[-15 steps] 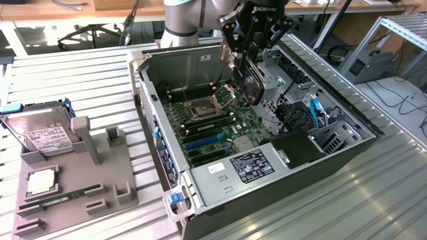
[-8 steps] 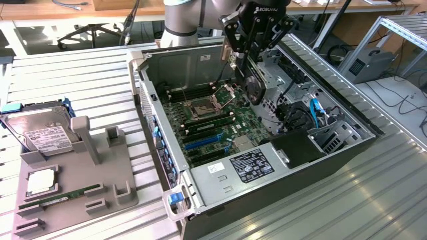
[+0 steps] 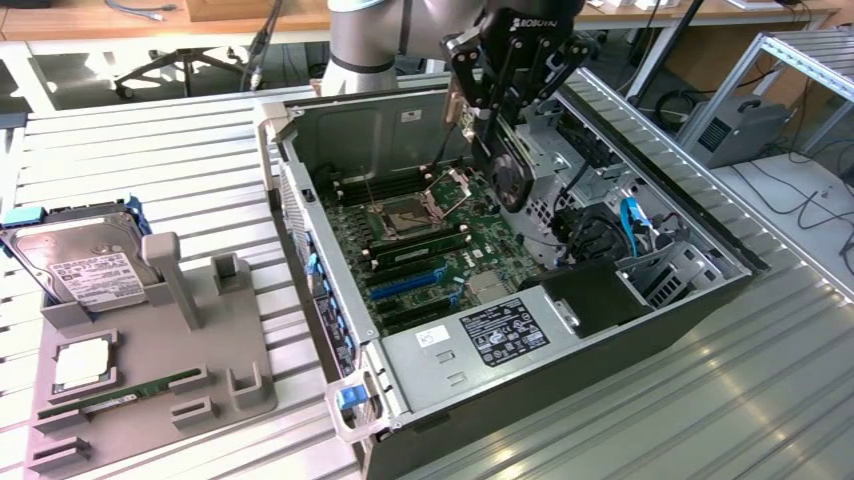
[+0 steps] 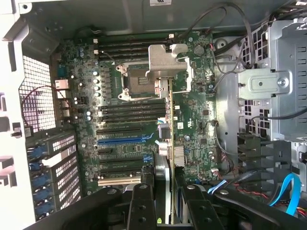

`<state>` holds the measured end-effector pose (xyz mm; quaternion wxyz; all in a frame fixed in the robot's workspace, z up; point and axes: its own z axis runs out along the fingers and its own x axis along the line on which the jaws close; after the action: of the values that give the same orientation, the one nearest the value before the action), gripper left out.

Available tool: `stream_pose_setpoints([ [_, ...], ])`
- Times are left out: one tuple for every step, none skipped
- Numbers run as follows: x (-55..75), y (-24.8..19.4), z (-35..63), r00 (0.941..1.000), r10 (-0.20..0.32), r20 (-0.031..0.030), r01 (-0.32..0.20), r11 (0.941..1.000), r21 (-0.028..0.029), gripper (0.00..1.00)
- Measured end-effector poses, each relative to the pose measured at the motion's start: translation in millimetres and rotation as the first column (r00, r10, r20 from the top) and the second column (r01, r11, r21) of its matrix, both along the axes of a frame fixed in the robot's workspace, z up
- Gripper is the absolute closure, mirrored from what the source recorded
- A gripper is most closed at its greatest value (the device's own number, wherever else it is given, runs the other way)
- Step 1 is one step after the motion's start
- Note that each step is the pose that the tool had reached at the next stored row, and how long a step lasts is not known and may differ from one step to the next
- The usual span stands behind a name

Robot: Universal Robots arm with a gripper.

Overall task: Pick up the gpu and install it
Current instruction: 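Pick up the gpu and move the gpu toward the slot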

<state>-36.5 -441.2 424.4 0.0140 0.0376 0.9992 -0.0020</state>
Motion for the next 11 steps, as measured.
stream_pose_setpoints([
  [0.1, 0.0, -0.5, 1.0000, 0.000, 0.0000, 0.000, 1.0000, 0.0000, 0.73],
  [0.1, 0.0, -1.0, 1.0000, 0.000, 0.0000, 0.000, 1.0000, 0.0000, 0.73],
  [0.1, 0.0, -1.6, 1.0000, 0.000, 0.0000, 0.000, 1.0000, 0.0001, 0.73],
  [0.2, 0.0, -2.0, 1.0000, 0.000, 0.0000, 0.000, 1.0000, 0.0001, 0.73],
  [0.3, 0.0, -2.4, 1.0000, 0.000, 0.0000, 0.000, 1.0000, 0.0000, 0.73],
  [0.3, 0.0, -2.9, 1.0000, 0.000, 0.0000, 0.000, 1.0000, 0.0000, 0.73],
  [0.4, 0.0, -3.4, 1.0000, 0.000, 0.0000, 0.000, 1.0000, 0.0001, 0.73],
  [0.4, 0.0, -4.1, 1.0000, 0.000, 0.0000, 0.000, 1.0000, 0.0001, 0.73],
  [0.4, 0.0, -4.8, 1.0000, 0.000, 0.0000, 0.000, 1.0000, 0.0000, 0.73],
  [0.5, 0.0, -5.4, 1.0000, 0.000, 0.0000, 0.000, 1.0000, 0.0001, 0.73],
  [0.5, 0.0, -6.1, 1.0000, 0.000, 0.0000, 0.000, 1.0000, 0.0001, 0.73],
])
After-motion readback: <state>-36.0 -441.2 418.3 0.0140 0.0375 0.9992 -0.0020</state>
